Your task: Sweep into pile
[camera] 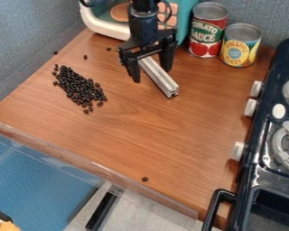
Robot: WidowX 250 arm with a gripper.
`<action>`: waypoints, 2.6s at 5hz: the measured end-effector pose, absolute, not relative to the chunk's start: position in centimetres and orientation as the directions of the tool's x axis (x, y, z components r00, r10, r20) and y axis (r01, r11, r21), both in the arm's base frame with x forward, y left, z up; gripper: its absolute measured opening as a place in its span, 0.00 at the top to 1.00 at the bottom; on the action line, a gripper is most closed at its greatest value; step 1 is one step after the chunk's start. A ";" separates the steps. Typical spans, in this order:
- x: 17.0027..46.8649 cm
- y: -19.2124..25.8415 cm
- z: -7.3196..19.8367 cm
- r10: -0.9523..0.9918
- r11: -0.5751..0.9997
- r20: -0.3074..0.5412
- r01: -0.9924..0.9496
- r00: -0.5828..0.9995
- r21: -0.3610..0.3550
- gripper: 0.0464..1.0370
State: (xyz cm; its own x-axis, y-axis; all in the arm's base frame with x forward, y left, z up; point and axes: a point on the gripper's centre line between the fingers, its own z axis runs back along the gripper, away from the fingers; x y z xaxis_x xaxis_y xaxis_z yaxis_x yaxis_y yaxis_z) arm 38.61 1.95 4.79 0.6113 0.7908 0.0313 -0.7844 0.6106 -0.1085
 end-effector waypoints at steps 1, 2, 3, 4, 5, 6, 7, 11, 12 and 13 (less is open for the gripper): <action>39.2 1.3 4.6 0.792 0.609 0.048 -0.781 0.609 -0.138 0.04; 39.6 0.9 4.1 0.792 0.608 0.058 -0.778 0.608 -0.157 0.04; 39.7 0.2 3.7 0.788 0.613 0.055 -0.774 0.613 -0.159 0.04; 39.7 -0.3 2.7 0.787 0.615 0.050 -0.776 0.615 -0.140 0.04; 40.4 -0.2 2.3 0.792 0.610 0.065 -0.781 0.607 -0.134 0.07; 41.0 -0.3 1.3 0.805 0.593 0.058 -0.795 0.591 -0.125 0.35; 41.6 -0.1 1.4 0.818 0.575 0.065 -0.809 0.571 -0.125 0.64; 41.9 3.0 1.6 0.860 0.508 0.002 -0.855 0.511 -0.104 0.65; 41.8 3.0 1.7 0.858 0.509 -0.016 -0.854 0.514 -0.108 0.65; 41.9 3.5 2.0 0.863 0.499 -0.023 -0.859 0.505 -0.113 0.65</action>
